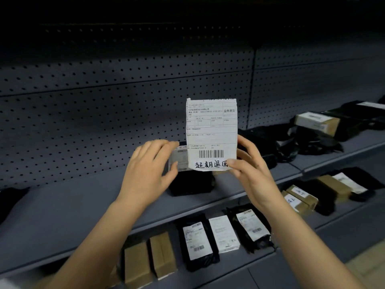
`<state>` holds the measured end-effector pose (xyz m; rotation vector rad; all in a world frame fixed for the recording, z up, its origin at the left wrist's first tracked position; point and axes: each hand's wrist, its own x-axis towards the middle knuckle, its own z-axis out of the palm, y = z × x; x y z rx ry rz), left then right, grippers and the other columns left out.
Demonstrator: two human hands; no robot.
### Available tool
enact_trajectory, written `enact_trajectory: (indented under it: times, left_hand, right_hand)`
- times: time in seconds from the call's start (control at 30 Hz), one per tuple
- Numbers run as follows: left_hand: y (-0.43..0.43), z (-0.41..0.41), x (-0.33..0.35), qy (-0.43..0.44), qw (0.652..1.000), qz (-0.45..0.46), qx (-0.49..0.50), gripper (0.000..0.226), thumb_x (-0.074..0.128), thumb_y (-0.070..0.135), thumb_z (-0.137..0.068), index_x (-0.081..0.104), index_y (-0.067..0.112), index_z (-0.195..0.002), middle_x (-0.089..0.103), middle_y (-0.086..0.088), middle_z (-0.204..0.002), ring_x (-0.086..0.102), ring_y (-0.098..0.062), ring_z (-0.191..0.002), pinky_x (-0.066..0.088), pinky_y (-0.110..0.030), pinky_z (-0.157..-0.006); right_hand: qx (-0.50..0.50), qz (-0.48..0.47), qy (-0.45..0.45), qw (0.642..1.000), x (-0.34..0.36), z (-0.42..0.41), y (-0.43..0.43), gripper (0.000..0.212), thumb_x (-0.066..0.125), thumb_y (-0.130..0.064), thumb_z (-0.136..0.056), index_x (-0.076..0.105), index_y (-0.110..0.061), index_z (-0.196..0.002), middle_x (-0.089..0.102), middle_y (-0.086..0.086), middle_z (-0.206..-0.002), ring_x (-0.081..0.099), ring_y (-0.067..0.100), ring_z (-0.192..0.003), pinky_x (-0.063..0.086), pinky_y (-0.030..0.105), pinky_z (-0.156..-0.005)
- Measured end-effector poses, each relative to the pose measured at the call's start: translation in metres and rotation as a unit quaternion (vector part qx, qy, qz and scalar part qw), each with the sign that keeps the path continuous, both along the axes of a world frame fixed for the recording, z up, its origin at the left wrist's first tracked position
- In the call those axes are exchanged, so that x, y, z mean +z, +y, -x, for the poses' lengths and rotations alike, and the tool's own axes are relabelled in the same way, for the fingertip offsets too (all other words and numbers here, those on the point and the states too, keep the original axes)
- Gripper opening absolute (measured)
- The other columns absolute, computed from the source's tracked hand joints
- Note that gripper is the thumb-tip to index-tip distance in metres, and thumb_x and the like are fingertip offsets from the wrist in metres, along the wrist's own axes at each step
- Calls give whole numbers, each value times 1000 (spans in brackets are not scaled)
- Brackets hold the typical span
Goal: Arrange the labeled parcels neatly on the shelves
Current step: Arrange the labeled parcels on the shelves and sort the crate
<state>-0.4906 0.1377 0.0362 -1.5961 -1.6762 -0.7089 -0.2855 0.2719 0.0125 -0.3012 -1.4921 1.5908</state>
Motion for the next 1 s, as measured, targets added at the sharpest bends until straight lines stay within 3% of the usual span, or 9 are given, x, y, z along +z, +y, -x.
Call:
enact_trajectory:
  times: [0.27,0.5,0.63,0.77,1.0]
  left_hand:
    - [63,-111,0,13,998,7,-62,36,64,22,-83,61,12,-118,62,-3,-107,50,-19,-99,34,-28,-83]
    - [138,-214,-11,11,986,24,-163,34,65,20,-82,63,11,-115,61,-2,-107,50,-18,-101,35,-27,-84]
    - [183,-275,-25,14,971,45,-236,31,60,23,-83,63,11,-112,60,-3,-106,51,-20,-100,35,-28,-83]
    - [226,-330,-44,23,951,75,-300,32,60,25,-84,63,13,-113,60,0,-107,53,-19,-101,36,-28,-84]
    - [299,-415,-73,11,907,104,-408,32,59,25,-81,63,14,-111,61,0,-104,55,-22,-98,39,-32,-82]
  right_hand:
    - [-53,15,16,998,-8,-119,43,59,77,-28,-64,63,-39,-120,66,3,-125,58,21,-123,50,37,-97]
    - [-157,56,24,986,-30,-239,75,61,73,-21,-68,57,-33,-126,68,3,-121,64,20,-115,55,28,-85]
    - [-237,74,-1,969,-50,-308,81,61,74,-27,-68,59,-38,-125,67,1,-123,61,18,-119,48,39,-96]
    - [-322,105,-10,941,-65,-365,83,68,75,-36,-58,60,-40,-124,68,0,-122,61,13,-117,47,29,-89]
    - [-433,135,-1,891,-86,-436,98,72,73,-32,-55,58,-33,-125,70,1,-113,65,13,-110,52,21,-79]
